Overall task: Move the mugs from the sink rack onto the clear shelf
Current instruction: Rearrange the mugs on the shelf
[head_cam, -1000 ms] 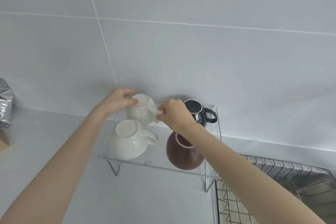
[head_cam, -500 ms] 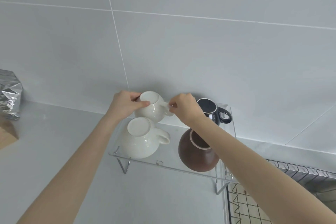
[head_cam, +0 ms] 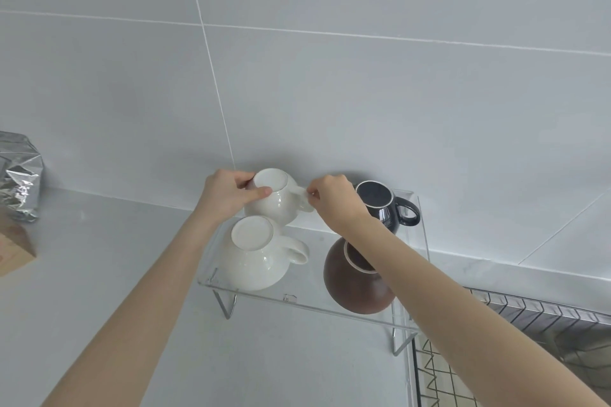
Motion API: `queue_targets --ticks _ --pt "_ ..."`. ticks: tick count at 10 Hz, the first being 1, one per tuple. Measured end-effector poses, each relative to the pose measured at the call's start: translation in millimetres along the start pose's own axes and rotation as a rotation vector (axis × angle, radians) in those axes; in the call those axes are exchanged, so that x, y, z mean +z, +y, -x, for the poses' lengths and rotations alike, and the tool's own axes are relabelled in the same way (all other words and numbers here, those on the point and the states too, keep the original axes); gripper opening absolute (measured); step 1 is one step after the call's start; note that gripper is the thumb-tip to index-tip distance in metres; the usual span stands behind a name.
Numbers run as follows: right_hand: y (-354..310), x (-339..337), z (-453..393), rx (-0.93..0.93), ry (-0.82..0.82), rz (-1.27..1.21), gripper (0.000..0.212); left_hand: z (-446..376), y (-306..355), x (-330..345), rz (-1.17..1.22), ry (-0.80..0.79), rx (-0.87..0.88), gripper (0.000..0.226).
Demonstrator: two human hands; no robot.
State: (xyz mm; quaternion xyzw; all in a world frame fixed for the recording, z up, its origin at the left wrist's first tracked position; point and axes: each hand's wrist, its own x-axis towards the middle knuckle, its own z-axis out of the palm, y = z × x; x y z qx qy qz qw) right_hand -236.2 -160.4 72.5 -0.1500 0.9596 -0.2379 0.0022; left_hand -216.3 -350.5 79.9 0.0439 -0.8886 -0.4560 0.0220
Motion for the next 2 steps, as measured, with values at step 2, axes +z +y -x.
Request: queue_targets --ticks 2 --pt "-1 -30 36 0.022 0.051 -0.165 0.041 9 43 18 -0.241 0.079 0.041 0.059"
